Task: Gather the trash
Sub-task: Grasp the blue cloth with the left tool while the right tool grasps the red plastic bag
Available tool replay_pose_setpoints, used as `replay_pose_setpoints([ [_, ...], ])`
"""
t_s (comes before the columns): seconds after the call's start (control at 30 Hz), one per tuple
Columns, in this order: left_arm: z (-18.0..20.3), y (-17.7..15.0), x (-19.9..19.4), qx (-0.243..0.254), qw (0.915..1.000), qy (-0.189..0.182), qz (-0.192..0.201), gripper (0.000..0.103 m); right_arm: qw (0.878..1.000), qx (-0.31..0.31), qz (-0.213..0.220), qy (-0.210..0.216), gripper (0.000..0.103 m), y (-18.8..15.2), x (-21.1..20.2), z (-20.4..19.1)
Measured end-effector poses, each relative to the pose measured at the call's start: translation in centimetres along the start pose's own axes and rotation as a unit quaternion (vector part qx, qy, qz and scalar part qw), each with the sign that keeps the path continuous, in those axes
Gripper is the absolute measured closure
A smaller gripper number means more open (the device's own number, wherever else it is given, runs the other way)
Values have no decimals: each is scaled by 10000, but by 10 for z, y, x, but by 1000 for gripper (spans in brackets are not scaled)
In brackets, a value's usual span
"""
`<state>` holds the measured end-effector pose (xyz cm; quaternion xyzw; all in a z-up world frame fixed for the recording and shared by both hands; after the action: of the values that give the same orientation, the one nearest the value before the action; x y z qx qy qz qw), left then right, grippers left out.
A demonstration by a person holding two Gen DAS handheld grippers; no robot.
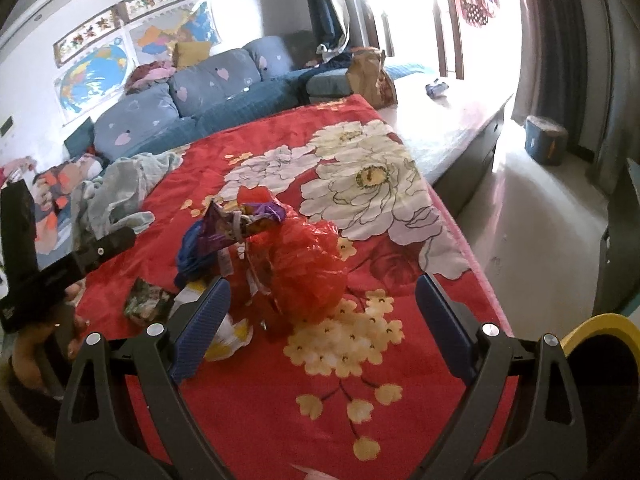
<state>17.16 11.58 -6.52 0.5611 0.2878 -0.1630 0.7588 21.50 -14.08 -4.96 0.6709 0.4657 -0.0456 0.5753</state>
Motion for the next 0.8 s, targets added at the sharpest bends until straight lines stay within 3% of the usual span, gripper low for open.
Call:
replay_pose_setpoints([
  [0.13, 5, 5, 19, 51, 9994, -161, -289, 9, 9999, 122, -101, 47, 18, 4, 17, 6],
  [0.27, 11, 8, 35, 121, 9984, -275, -478, 20, 9994, 228, -251, 95, 18, 7, 33, 9],
  [0.4, 14, 9, 55, 90, 9963, -387, -759, 26, 9990, 237, -343, 144, 25, 9, 47, 8],
  [0.47, 15, 7, 65, 14, 9945, -483, -925, 26, 9987, 243, -417, 178, 31, 9, 53, 7],
  [0.57, 16, 4, 74, -70, 9919, -634, -1099, 30, 9977, 326, -555, 210, 51, 6, 60, 9],
  [0.6, 17, 2, 75, -75, 9912, -681, -1129, 32, 9974, 357, -582, 238, 62, 5, 62, 10],
  [0.7, 20, 0, 76, -91, 9895, -846, -1165, 50, 9972, 377, -589, 278, 77, 1, 59, 8],
  [0.77, 24, 0, 75, -72, 9885, -981, -1153, 68, 9982, 240, -502, 204, 81, 1, 54, 4],
  [0.8, 27, 0, 73, -32, 9883, -1036, -1120, 71, 9986, 195, -466, 159, 82, 1, 52, 2],
])
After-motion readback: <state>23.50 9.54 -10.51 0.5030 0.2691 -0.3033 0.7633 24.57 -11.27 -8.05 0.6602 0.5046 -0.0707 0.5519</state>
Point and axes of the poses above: each gripper's, at about its wrist camera, not at the fingertips, and x roughly the way its jaws point, z to its right, y to its top, the point moved 2 cm from there along x, roughly the way its jaws point, and after that the axes turned 8 degrees about y, right-handed, at the moved point
